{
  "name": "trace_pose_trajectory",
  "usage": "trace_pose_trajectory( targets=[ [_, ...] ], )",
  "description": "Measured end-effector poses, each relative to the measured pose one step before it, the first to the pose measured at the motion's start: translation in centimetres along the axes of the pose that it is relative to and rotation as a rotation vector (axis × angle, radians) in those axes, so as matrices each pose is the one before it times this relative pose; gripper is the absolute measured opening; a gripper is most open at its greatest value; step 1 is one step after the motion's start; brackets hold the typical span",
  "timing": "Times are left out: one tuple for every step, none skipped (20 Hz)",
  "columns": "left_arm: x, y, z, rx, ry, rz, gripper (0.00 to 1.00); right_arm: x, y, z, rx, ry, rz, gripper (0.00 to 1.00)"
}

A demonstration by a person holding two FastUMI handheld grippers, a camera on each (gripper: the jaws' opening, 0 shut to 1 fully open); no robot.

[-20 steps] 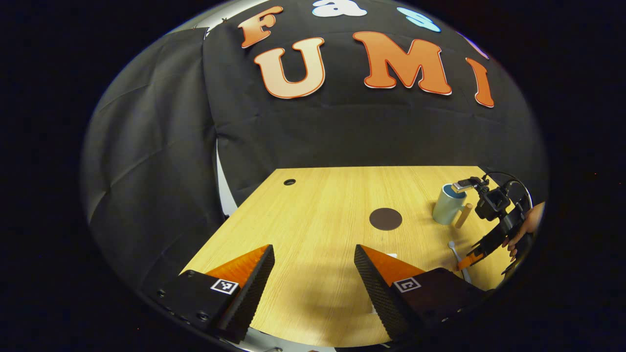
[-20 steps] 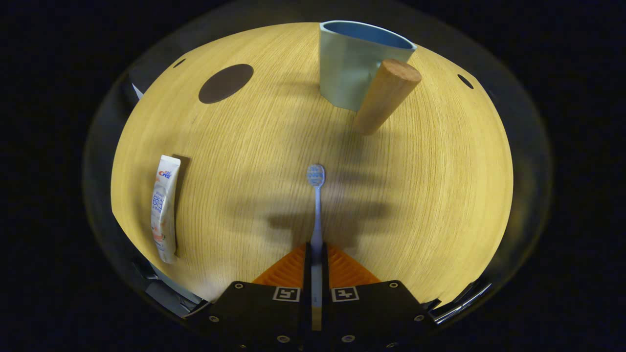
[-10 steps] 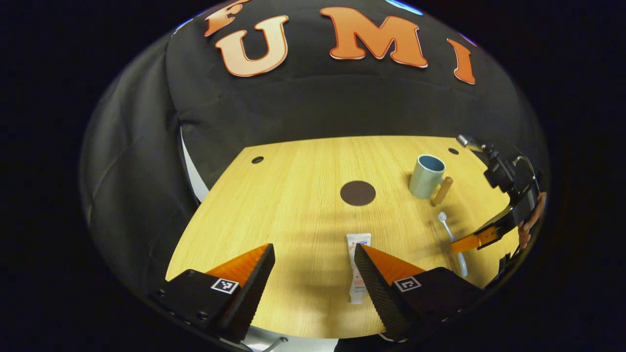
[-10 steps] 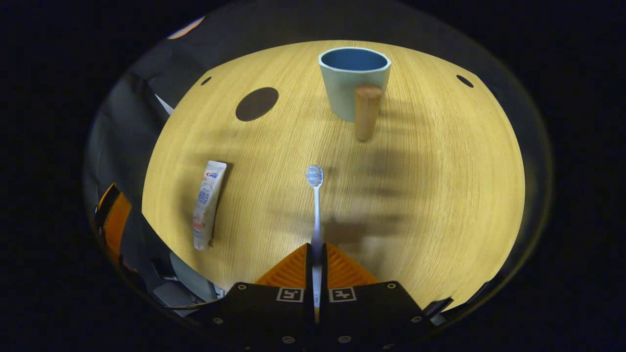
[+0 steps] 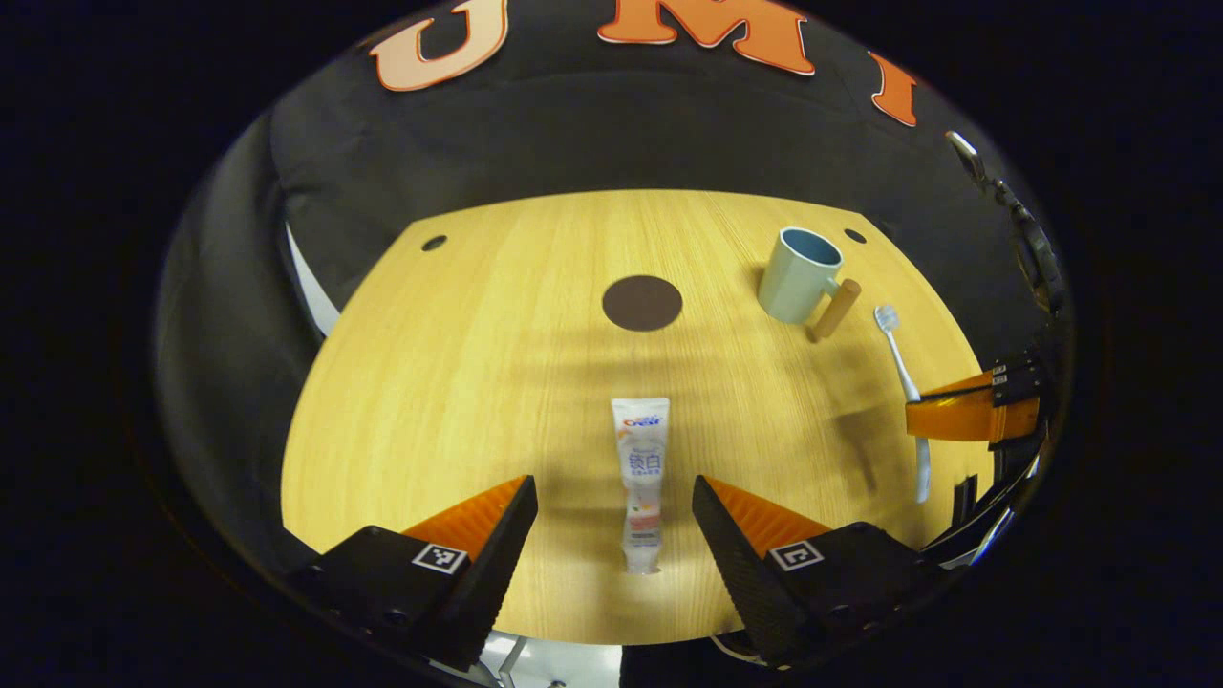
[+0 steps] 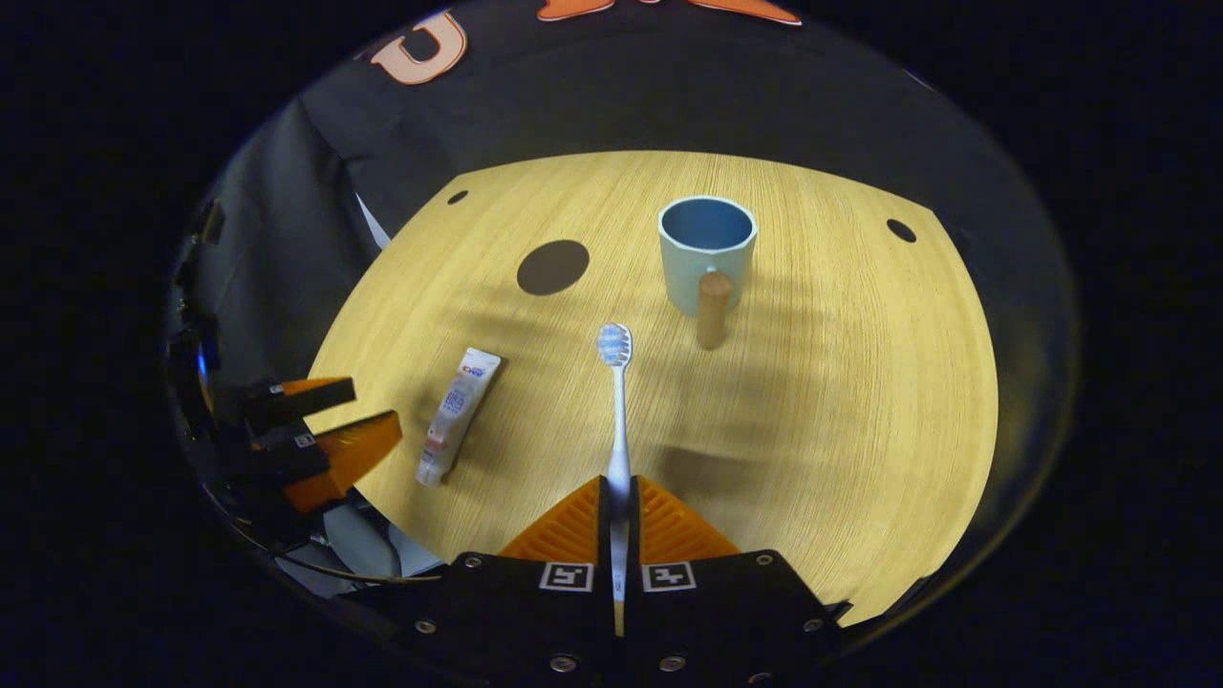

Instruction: Put the toothbrush and toothpaste on the desktop into the cup, then pick up the cup and place it on the coaster on the desktop.

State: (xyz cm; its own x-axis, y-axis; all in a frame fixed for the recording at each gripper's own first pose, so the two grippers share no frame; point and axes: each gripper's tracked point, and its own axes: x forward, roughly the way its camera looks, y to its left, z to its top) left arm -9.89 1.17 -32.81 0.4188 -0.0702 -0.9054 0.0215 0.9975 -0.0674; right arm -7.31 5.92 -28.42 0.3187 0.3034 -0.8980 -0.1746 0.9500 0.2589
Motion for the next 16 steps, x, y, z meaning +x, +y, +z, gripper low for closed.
trace_pose_trajectory(
  targets=[
    [0.483, -0.101, -0.539, 0.00708, 0.03538, -0.00543, 0.98, -0.282, -0.085, 0.203, 0.00435, -0.01278, -0.01181, 0.04],
    [0.741, -0.022, -0.425, 0.00320, 0.03135, -0.01398, 0.97, -0.136, 0.004, 0.226, 0.00725, -0.01074, -0.00914, 0.04],
    [0.606, -0.178, -0.470, -0.00380, 0.03529, -0.01733, 0.96, -0.237, 0.227, 0.240, 0.00542, -0.01195, 0.00039, 0.04],
    [0.715, -0.093, -0.370, -0.00977, 0.03588, -0.01446, 0.96, -0.182, -0.008, 0.329, 0.00854, -0.01043, -0.00417, 0.04],
    [0.617, -0.069, -0.535, -0.01636, 0.03908, -0.02036, 0.96, -0.431, 0.033, 0.475, 0.00472, -0.01350, -0.00417, 0.04],
    [0.614, -0.324, -0.343, -0.02324, 0.03401, -0.02940, 0.96, -0.331, -0.140, 0.532, 0.00003, -0.01598, -0.01627, 0.04],
    [0.664, -0.099, -0.691, -0.02271, 0.03929, -0.01621, 0.96, 0.028, -0.135, 0.316, -0.01551, -0.01125, -0.02447, 0.04],
    [0.450, 0.098, -0.172, -0.00729, 0.02198, -0.01306, 0.94, 0.120, -0.043, 0.157, -0.01966, -0.01521, -0.02492, 0.04],
    [0.489, 0.299, -0.258, 0.00226, 0.02287, 0.00012, 0.90, 0.000, 0.211, 0.119, -0.01587, -0.01544, -0.01202, 0.05],
    [0.392, 0.499, 0.046, 0.00709, 0.01633, 0.01047, 0.87, -0.100, 0.107, 0.493, -0.00255, -0.01978, -0.00311, 0.05],
    [0.282, 0.045, 0.187, -0.00437, 0.01074, -0.00103, 0.90, -0.094, 0.276, 0.662, 0.00528, -0.01420, 0.00299, 0.05],
    [-0.010, 0.013, 0.459, -0.00020, 0.00630, -0.00066, 0.83, -0.186, 0.232, 0.426, 0.00837, -0.01243, 0.00255, 0.05],
    [0.394, -0.111, 0.501, 0.00043, 0.00557, 0.00162, 0.77, -0.165, 0.127, 0.396, 0.00477, -0.01294, -0.00135, 0.04],
    [0.134, -0.295, 0.345, 0.00475, 0.01672, -0.00367, 0.72, 0.149, 0.048, 0.520, 0.00053, -0.01818, -0.00336, 0.05],
    [0.025, -0.229, 0.612, 0.00731, 0.00327, -0.00591, 0.69, 0.049, -0.128, 0.513, -0.00235, -0.01396, -0.00607, 0.05],
    [0.277, -0.392, 0.586, -0.00134, 0.00447, -0.01294, 0.57, -0.072, -0.116, 0.407, -0.00262, -0.01043, -0.00593, 0.04]
  ],
)
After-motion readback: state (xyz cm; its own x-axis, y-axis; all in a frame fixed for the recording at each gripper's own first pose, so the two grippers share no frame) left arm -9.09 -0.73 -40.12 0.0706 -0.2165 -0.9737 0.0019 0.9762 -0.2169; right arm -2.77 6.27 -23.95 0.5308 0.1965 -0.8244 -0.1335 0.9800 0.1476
